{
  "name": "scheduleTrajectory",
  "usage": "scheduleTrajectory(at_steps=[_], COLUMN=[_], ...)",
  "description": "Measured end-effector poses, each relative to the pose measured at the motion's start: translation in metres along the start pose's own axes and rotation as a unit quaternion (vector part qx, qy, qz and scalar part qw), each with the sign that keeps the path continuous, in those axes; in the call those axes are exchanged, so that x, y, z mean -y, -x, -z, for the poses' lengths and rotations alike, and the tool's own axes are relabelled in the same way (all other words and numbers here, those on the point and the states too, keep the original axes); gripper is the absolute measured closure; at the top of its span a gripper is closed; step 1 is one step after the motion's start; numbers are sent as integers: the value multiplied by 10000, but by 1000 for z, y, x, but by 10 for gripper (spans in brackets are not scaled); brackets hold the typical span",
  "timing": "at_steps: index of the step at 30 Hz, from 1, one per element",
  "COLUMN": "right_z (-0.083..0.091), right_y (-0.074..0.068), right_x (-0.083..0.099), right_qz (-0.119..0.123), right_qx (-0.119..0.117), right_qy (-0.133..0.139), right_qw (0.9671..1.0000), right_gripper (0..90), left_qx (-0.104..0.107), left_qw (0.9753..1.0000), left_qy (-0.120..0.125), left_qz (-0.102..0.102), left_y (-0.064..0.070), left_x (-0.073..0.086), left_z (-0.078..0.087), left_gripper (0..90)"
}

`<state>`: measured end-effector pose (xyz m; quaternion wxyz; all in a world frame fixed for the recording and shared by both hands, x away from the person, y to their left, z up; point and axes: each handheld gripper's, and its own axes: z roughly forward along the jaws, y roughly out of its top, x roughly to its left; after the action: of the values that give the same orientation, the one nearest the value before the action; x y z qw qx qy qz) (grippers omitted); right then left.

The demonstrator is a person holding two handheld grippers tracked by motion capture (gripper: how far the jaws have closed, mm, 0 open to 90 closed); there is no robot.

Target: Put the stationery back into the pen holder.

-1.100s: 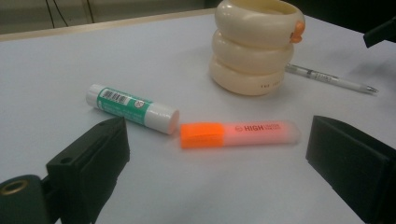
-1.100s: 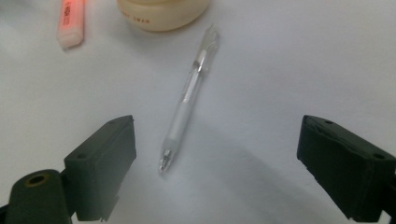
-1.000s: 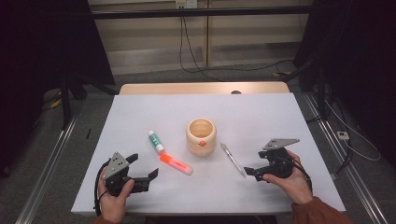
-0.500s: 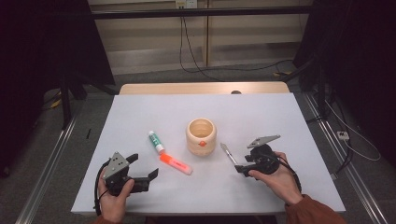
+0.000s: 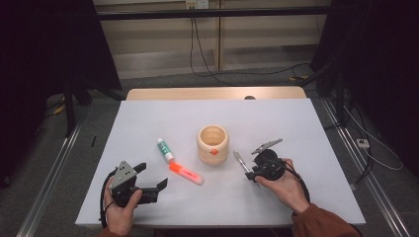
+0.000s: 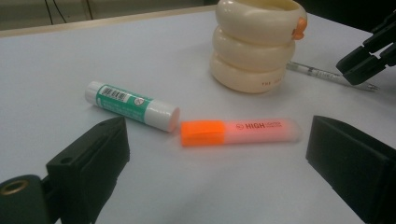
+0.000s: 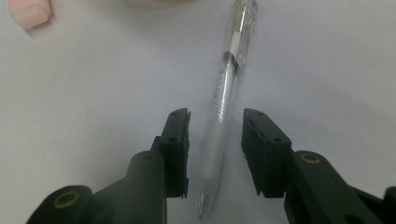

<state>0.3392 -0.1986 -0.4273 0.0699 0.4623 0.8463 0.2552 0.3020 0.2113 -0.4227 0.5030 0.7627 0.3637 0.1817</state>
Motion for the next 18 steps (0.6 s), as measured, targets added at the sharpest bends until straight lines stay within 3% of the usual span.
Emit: scheduleTrajectory(at_steps=[10,15,18], right_z=[-7,-9,-9], right_y=[-5,-1,-5], right_x=[-4,-7,-9], right_qz=[31,-188,-184], right_qx=[216,211,335], right_qy=[-290,-379,-458], right_qw=[9993,9989,9982], right_gripper=[717,779,790], left_qx=[5,3,8], left_qw=[10000,10000,10000], left_qy=[-4,-6,-18], left_qz=[11,-16,1], left_y=[0,1,1], left_x=[0,0,0], left_z=[0,0,-1], left_gripper=[60,60,59])
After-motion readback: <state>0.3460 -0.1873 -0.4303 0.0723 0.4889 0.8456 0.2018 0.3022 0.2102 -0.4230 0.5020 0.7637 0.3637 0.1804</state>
